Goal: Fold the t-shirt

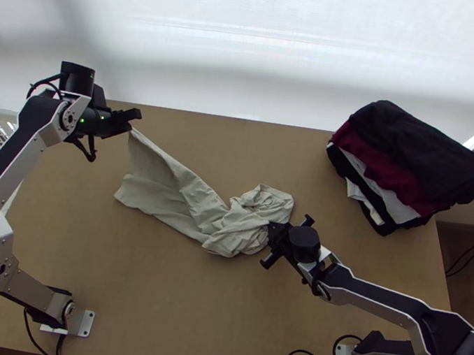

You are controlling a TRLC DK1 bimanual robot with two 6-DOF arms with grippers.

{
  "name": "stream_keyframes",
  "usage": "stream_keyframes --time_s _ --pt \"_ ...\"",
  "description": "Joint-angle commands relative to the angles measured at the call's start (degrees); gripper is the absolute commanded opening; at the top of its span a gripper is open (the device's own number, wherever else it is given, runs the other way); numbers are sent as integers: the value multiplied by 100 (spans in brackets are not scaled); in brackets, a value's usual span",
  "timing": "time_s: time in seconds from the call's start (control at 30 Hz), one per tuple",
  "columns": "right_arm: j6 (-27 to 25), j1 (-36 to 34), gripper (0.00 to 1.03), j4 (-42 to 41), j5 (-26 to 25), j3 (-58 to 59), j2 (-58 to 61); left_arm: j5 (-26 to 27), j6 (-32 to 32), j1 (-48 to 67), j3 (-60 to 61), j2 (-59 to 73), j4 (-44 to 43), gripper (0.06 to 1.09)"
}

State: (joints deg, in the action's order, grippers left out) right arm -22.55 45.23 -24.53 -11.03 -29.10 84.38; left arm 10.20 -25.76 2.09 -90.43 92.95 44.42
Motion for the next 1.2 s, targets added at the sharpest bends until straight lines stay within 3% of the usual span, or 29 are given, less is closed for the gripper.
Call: stream_keyframes --time_s 0.0,0.13,0.43,0.77,1.17 --pt "145 -85 3 -122 -110 -183 175 -35 -96 -77 -238 74 -30 9" --pt "760 -164 3 133 -312 -447 -229 -35 -105 -174 -405 48 -4 9" --pt "2044 -269 3 2181 -488 -2012 -1398 -281 -114 -305 -1240 -418 75 9" --pt "2131 -788 3 2664 -796 -3558 -1758 -413 -17 -666 -1952 -646 251 9" --pt "2105 -920 3 2735 -796 -3550 -2620 -343 45 -1052 -2013 -1305 348 9"
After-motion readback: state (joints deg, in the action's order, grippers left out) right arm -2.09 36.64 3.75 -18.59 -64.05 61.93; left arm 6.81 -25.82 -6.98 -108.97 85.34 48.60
